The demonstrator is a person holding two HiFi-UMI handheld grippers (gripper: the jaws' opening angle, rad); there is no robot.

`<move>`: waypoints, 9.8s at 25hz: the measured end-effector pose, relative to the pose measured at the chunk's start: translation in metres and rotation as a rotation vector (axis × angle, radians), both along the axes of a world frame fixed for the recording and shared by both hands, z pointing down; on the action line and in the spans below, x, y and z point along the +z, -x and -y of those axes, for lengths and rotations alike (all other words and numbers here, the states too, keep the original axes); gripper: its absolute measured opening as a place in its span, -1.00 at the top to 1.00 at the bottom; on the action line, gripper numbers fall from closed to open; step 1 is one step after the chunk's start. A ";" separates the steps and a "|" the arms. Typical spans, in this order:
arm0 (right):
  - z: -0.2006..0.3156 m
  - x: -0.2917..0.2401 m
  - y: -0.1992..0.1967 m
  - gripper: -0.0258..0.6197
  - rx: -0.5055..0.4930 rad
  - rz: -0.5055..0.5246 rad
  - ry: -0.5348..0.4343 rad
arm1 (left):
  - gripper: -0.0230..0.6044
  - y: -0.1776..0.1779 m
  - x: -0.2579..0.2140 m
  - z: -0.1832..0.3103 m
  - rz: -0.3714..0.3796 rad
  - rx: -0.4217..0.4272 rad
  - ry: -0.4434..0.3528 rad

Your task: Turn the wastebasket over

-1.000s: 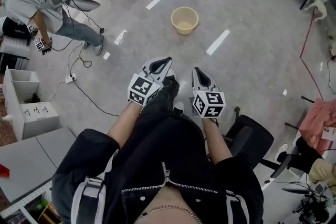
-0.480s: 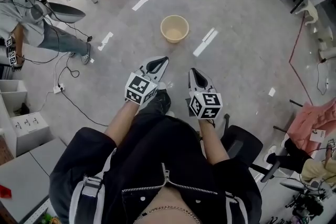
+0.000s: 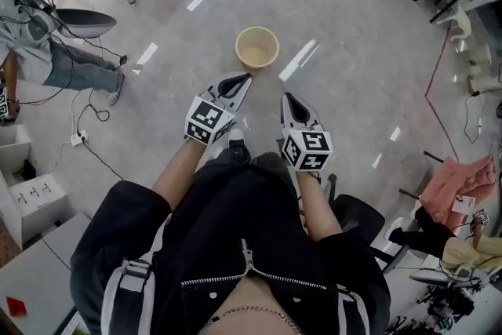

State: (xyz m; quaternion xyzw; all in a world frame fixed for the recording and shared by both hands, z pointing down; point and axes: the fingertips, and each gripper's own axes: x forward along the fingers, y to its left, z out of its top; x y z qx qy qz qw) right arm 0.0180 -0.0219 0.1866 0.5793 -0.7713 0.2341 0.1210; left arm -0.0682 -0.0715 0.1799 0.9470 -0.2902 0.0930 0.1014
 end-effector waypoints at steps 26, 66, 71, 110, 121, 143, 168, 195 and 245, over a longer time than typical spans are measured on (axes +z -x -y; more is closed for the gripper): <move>0.124 0.009 -0.088 0.89 -0.012 0.040 0.005 | 0.91 -0.089 0.023 0.113 0.058 -0.001 0.032; 0.317 0.413 -0.200 0.89 -0.158 -0.109 -0.170 | 0.91 -0.166 0.486 0.263 0.124 0.096 -0.125; 0.333 0.473 -0.176 0.89 -0.210 -0.123 -0.216 | 0.91 -0.149 0.548 0.272 0.130 0.084 -0.166; 0.285 0.541 -0.163 0.89 -0.195 -0.159 -0.198 | 0.67 -0.208 0.770 0.203 0.717 0.500 -0.064; 0.284 0.555 -0.181 0.89 -0.200 -0.206 -0.162 | 0.73 -0.179 0.690 0.250 0.190 0.265 0.107; 0.244 0.784 -0.151 0.40 -0.318 -0.085 0.292 | 0.67 -0.047 0.757 0.279 0.077 -0.070 0.260; 0.229 0.837 -0.139 0.13 -0.285 0.136 0.472 | 0.74 -0.047 0.743 0.287 0.321 -0.029 0.054; 0.257 0.724 -0.291 0.13 0.085 -0.005 0.208 | 0.66 -0.166 0.754 0.263 0.206 0.190 0.084; 0.315 0.728 -0.070 0.39 -0.593 -0.775 -0.031 | 0.91 -0.028 0.778 0.247 0.200 0.005 0.168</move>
